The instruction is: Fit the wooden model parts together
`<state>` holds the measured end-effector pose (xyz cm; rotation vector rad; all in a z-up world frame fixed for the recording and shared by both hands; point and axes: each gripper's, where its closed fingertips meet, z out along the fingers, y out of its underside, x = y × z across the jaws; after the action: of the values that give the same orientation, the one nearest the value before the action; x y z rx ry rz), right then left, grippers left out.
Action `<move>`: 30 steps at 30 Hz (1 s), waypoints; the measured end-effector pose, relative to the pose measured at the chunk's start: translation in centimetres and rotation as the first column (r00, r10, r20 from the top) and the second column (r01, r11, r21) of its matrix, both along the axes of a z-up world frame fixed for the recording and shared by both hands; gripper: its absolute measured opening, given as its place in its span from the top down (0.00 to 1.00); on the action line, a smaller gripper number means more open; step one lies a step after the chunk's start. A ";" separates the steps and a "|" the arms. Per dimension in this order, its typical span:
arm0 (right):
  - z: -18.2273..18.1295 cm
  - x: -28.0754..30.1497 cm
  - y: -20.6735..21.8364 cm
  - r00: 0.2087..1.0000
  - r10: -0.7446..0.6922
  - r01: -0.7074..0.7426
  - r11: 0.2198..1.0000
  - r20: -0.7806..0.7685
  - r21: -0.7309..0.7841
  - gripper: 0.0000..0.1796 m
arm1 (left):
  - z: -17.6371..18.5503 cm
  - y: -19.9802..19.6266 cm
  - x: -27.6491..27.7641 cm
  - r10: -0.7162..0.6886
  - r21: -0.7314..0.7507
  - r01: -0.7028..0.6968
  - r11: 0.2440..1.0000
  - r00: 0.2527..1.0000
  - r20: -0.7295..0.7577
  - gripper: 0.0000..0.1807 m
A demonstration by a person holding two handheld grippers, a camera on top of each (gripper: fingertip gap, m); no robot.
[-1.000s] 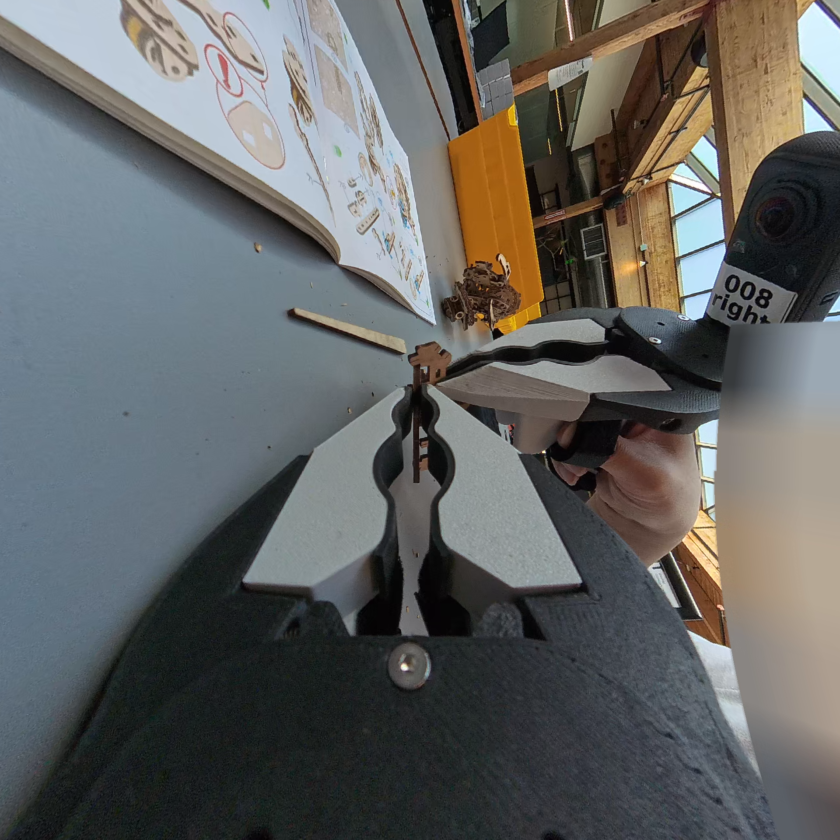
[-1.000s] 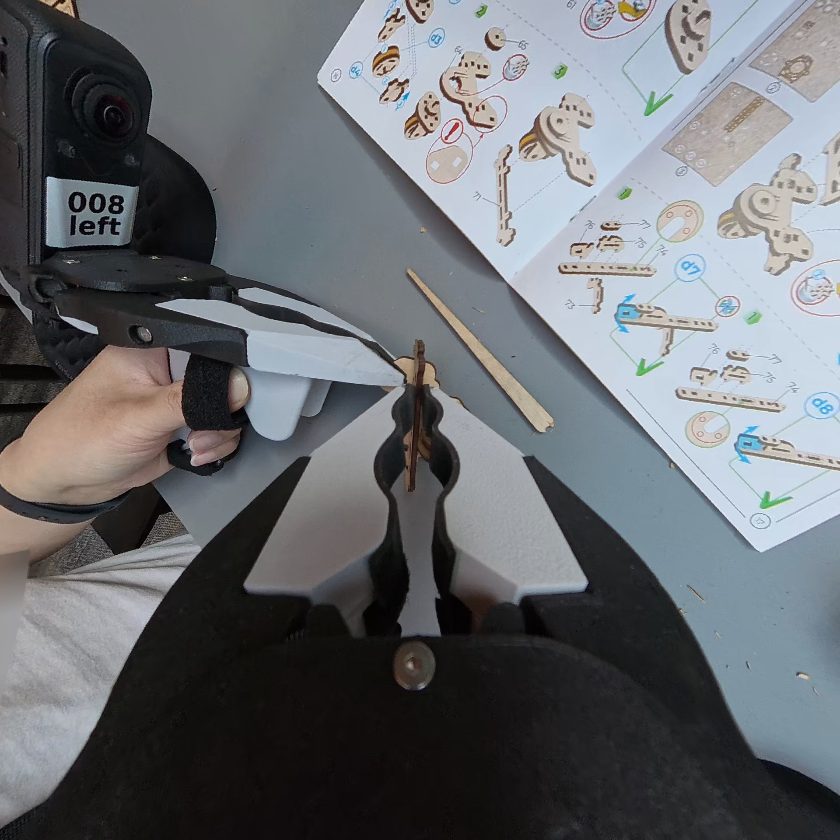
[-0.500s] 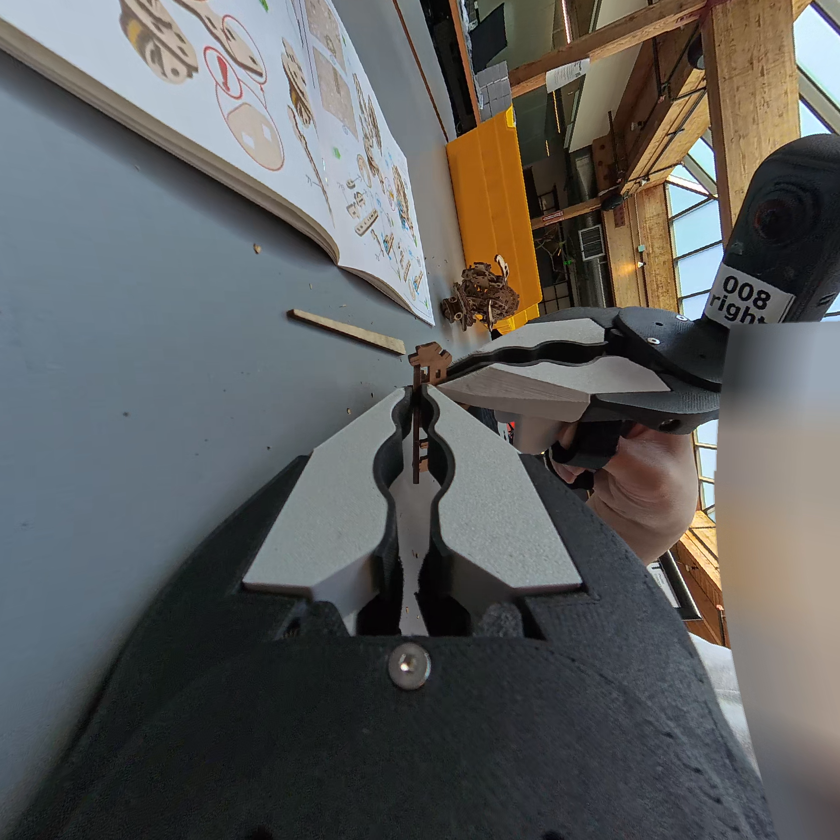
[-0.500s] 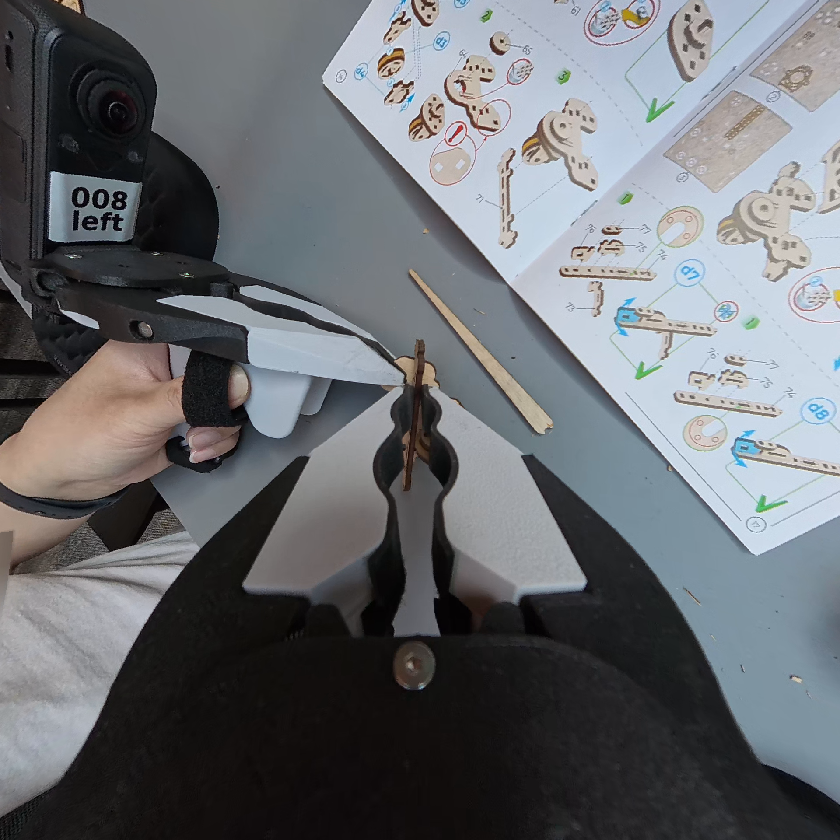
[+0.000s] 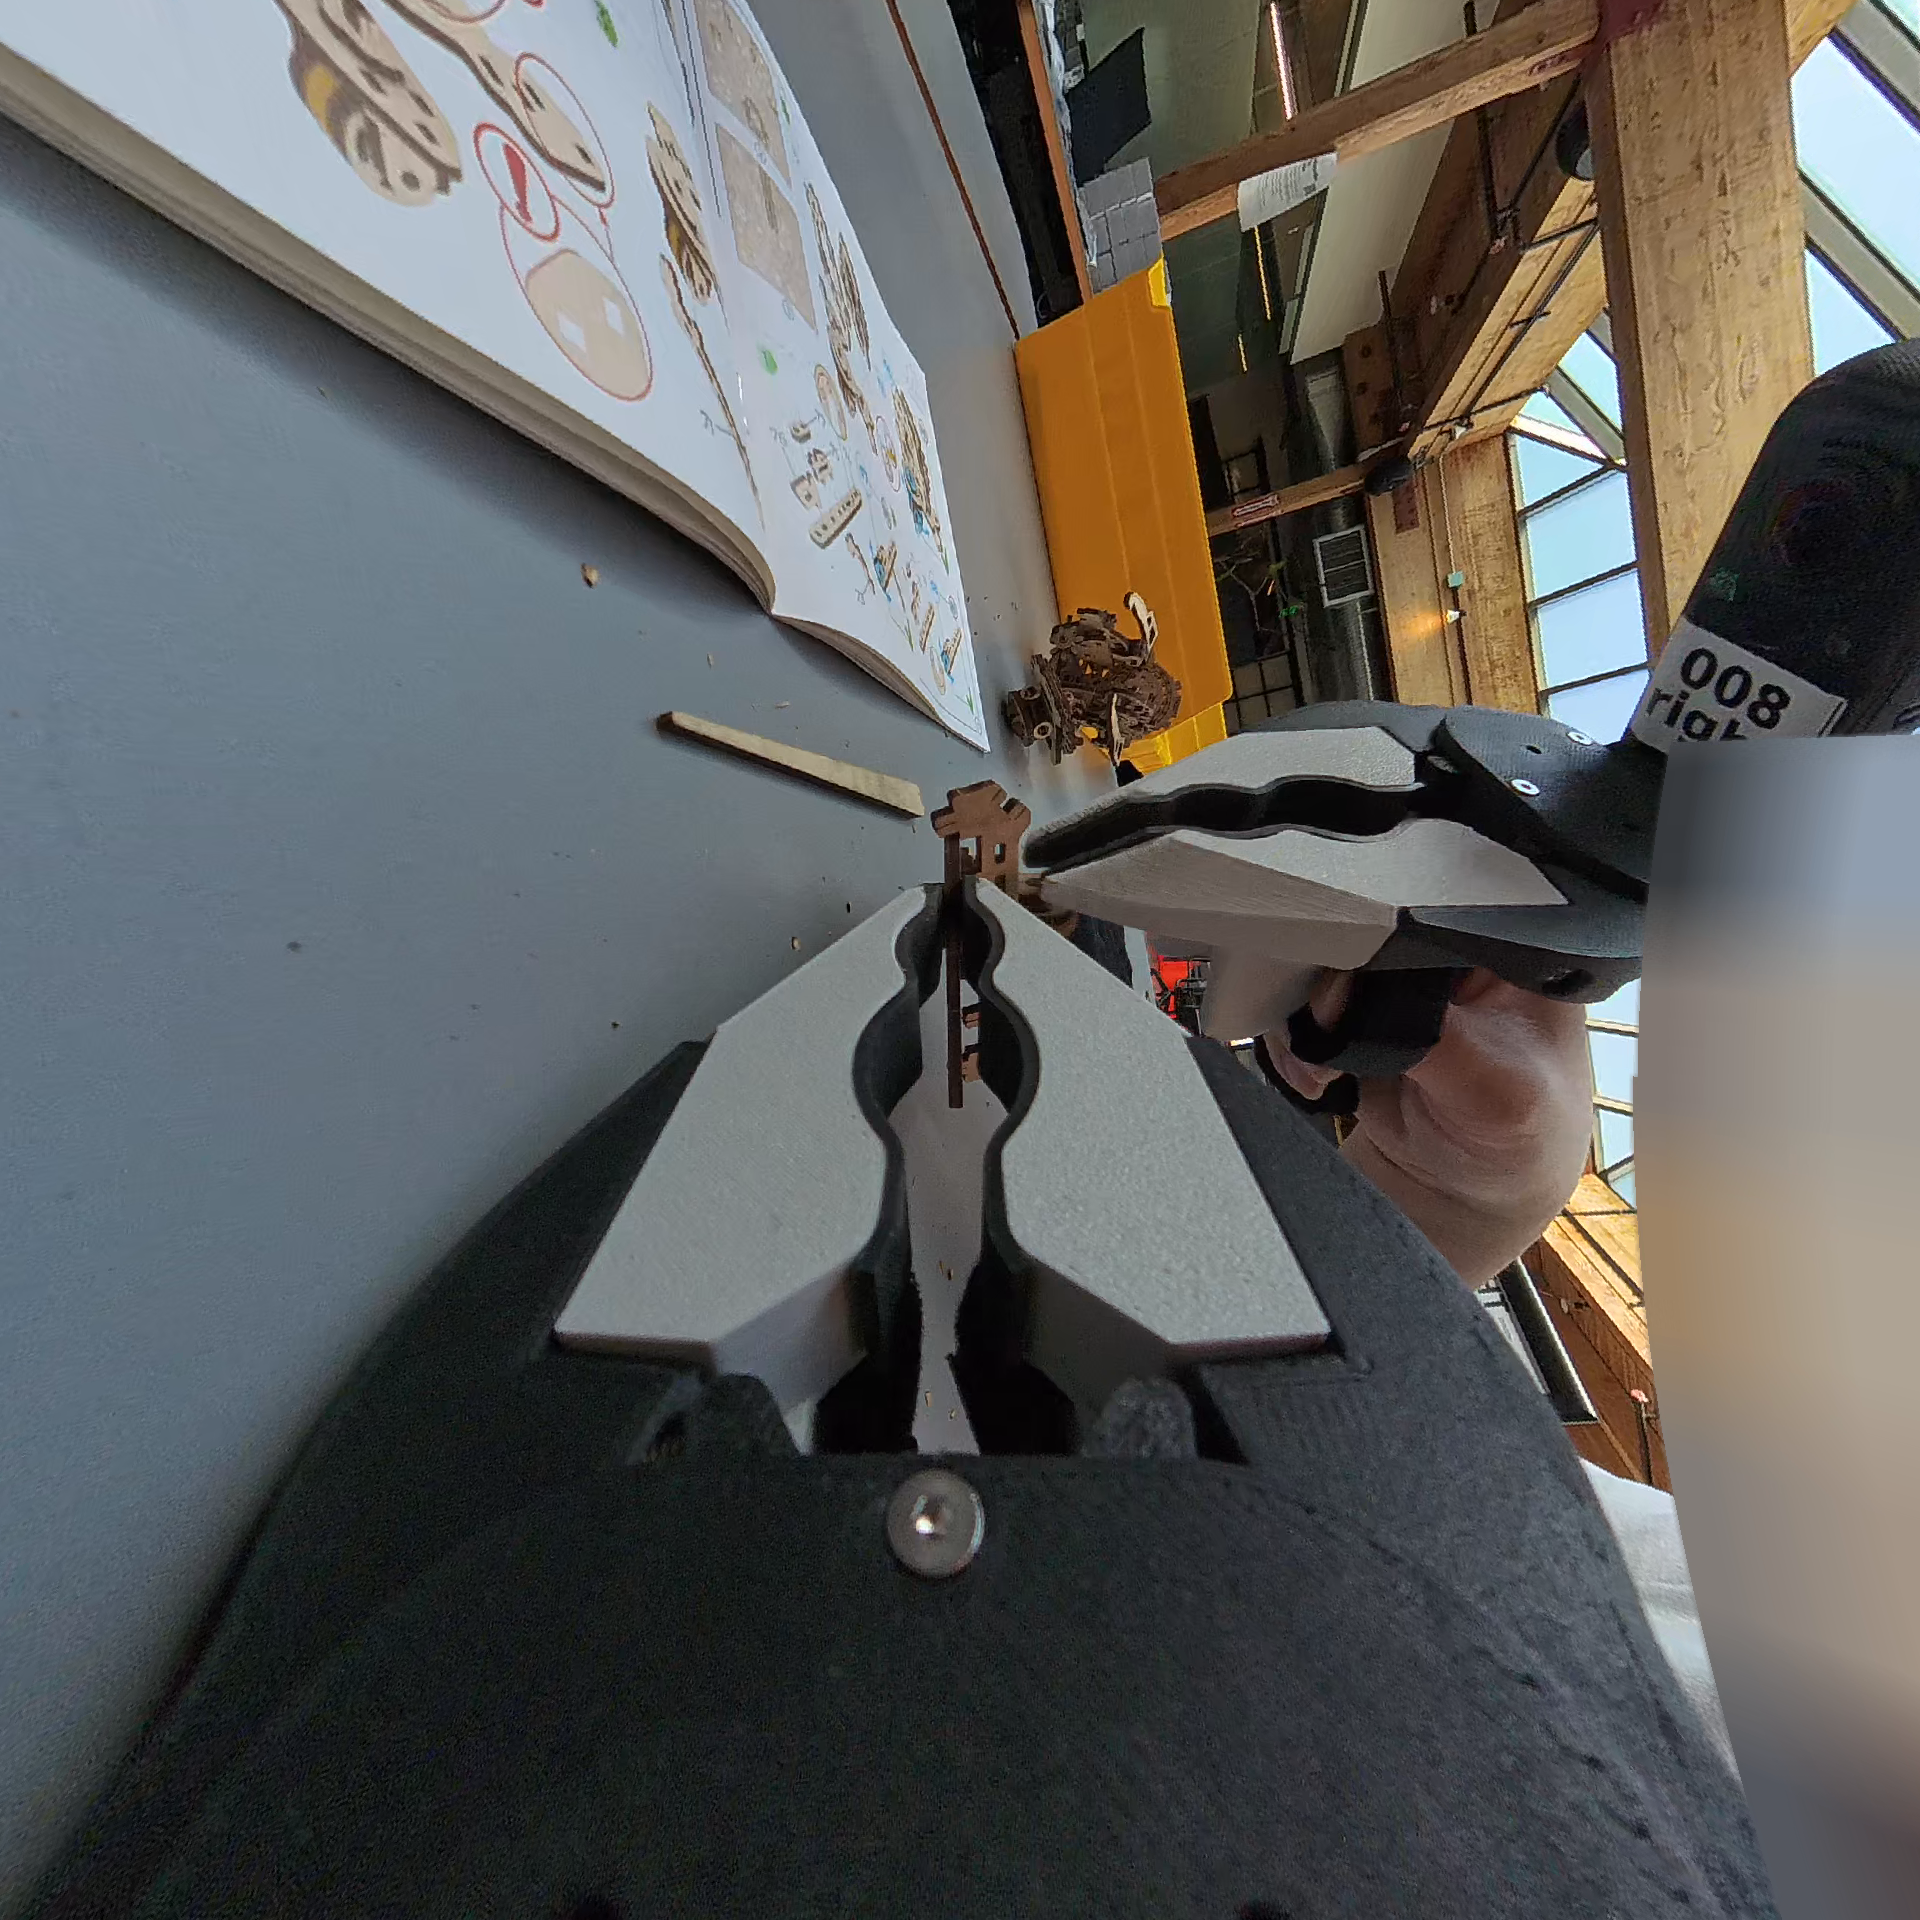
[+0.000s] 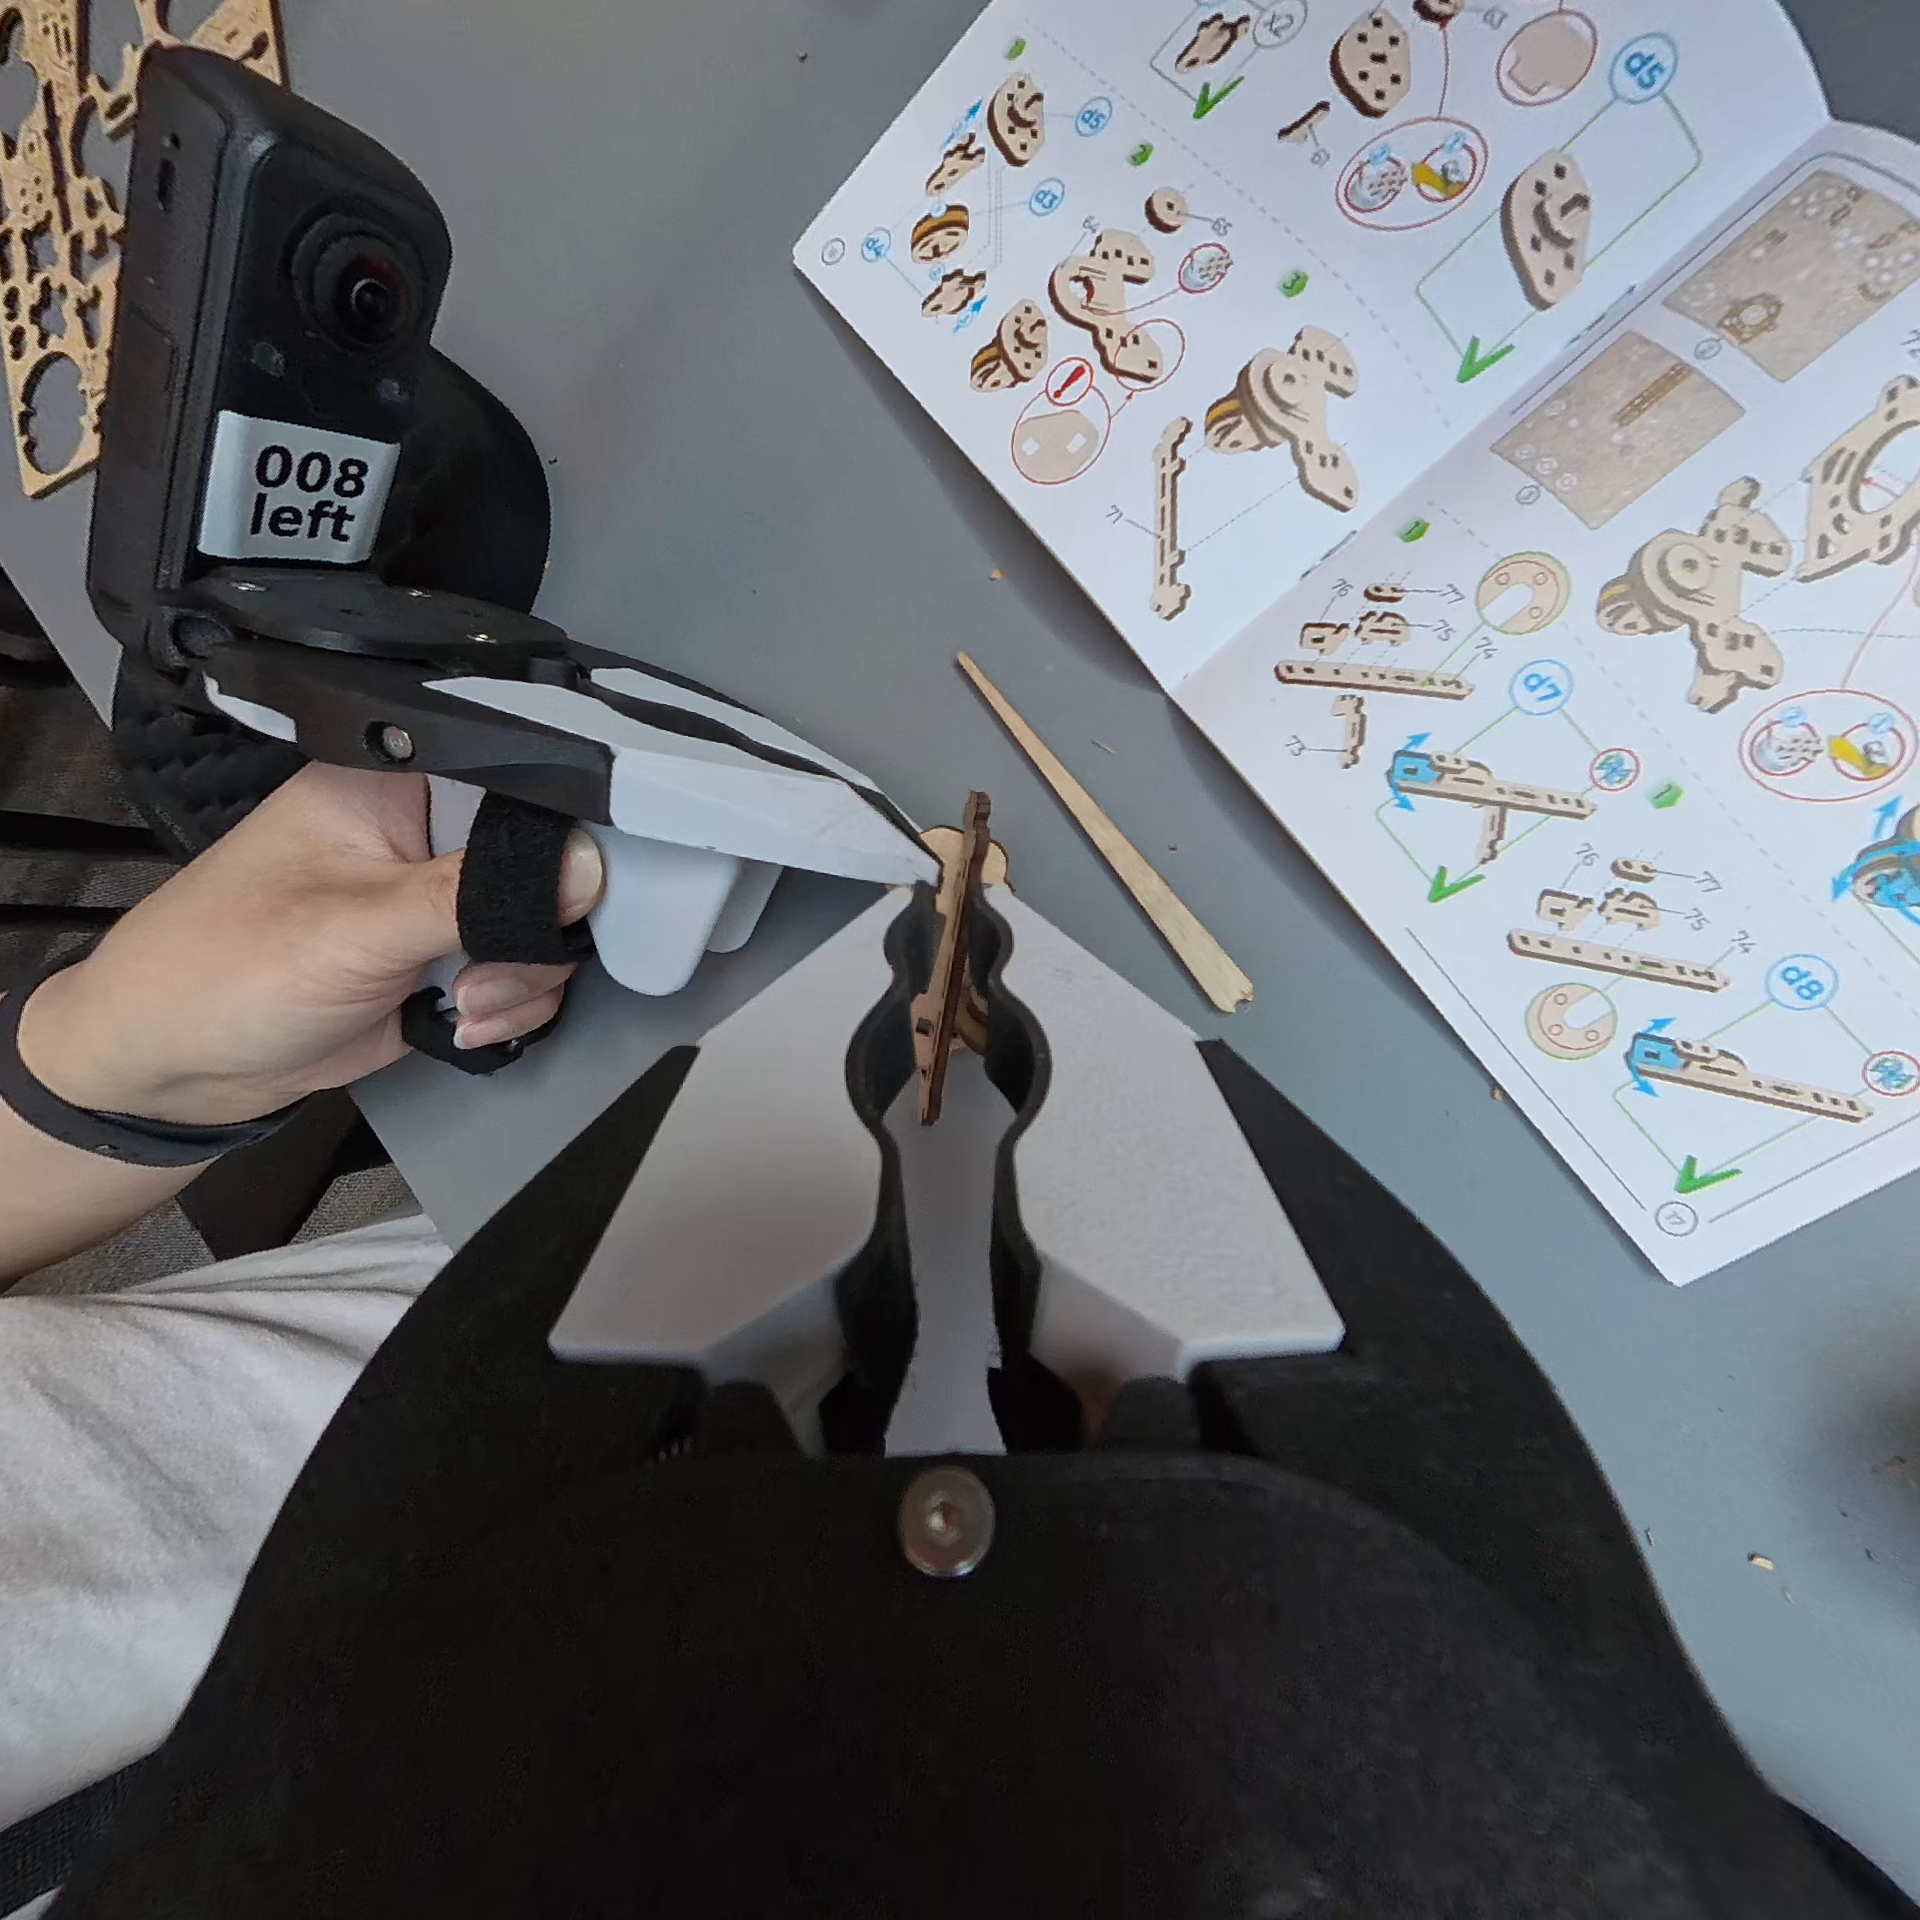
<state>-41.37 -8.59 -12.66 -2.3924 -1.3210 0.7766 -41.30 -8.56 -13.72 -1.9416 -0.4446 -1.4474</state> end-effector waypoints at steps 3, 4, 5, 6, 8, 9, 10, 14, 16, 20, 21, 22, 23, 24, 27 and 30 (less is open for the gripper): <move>1.2 0.0 0.3 1.000 -0.001 0.002 0.999 -0.032 0.049 0.95 | 0.0 0.0 0.0 0.002 0.002 -0.002 1.000 1.000 0.000 1.00; 1.8 0.1 0.4 0.999 -0.001 0.005 0.997 -0.043 0.073 0.95 | 0.0 0.0 0.0 0.003 0.003 -0.003 1.000 1.000 0.001 1.00; 2.3 0.2 0.5 0.998 -0.002 0.008 0.995 -0.061 0.096 0.94 | 0.0 0.0 -0.1 0.005 0.003 -0.005 1.000 1.000 0.001 1.00; 3.1 0.3 0.4 0.996 0.004 0.006 0.993 -0.087 0.118 0.94 | 0.1 0.0 -0.1 0.008 0.004 -0.008 1.000 1.000 0.001 1.00; 4.3 1.2 -0.6 0.991 0.026 -0.007 0.989 -0.133 0.145 0.96 | 0.1 0.0 -0.1 0.010 0.004 -0.010 1.000 1.000 0.002 1.00; 4.3 1.8 -1.1 0.990 0.031 -0.011 0.989 -0.137 0.145 0.97 | 0.1 0.0 -0.1 0.010 0.004 -0.010 1.000 1.000 0.002 1.00; 4.1 2.6 -1.7 0.990 0.036 -0.018 0.991 -0.133 0.133 0.97 | 0.1 0.0 -0.1 0.011 0.005 -0.011 1.000 1.000 0.001 1.00; 1.1 4.4 -2.4 0.987 -0.016 0.016 1.000 -0.162 -0.001 0.96 | 0.1 0.0 -0.1 0.013 0.012 -0.013 1.000 1.000 -0.014 1.00; 0.1 4.2 -3.0 0.977 -0.046 0.028 0.996 -0.207 -0.089 0.95 | 0.1 0.0 -0.1 0.015 0.018 -0.015 1.000 0.999 -0.028 1.00; -0.9 3.8 -2.7 0.972 -0.050 0.040 0.998 -0.228 -0.048 0.95 | 0.2 0.0 -0.1 0.025 0.031 -0.024 0.999 0.999 -0.046 1.00; -1.3 3.9 -2.4 0.978 -0.051 0.049 0.999 -0.204 -0.017 0.93 | 0.1 0.0 -0.1 0.024 0.033 -0.022 0.999 0.998 -0.052 1.00; -1.5 3.9 -2.2 0.979 -0.047 0.048 0.999 -0.197 -0.001 0.93 | 0.1 0.0 0.0 0.022 0.035 -0.020 0.999 0.998 -0.059 1.00; -1.4 3.7 -2.3 0.977 -0.043 0.043 0.999 -0.207 -0.006 0.93 | 0.1 0.0 0.0 0.020 0.037 -0.018 0.999 0.998 -0.066 1.00; -1.3 3.5 -2.4 0.974 -0.044 0.040 0.999 -0.222 -0.025 0.93 | 0.1 0.0 0.1 0.019 0.040 -0.016 0.999 0.997 -0.074 1.00; -1.5 3.3 -2.3 0.974 -0.053 0.044 0.998 -0.220 -0.045 0.93 | 0.1 0.0 0.1 0.022 0.045 -0.018 0.999 0.996 -0.092 1.00; -1.7 3.1 -2.3 0.973 -0.053 0.042 0.998 -0.222 -0.056 0.93 | 0.1 0.0 0.2 0.021 0.048 -0.016 0.999 0.994 -0.105 1.00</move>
<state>-38.23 -10.87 -14.39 -2.2849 -1.1628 1.0425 -41.11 -8.55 -13.64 -1.9602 -0.3761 -1.3248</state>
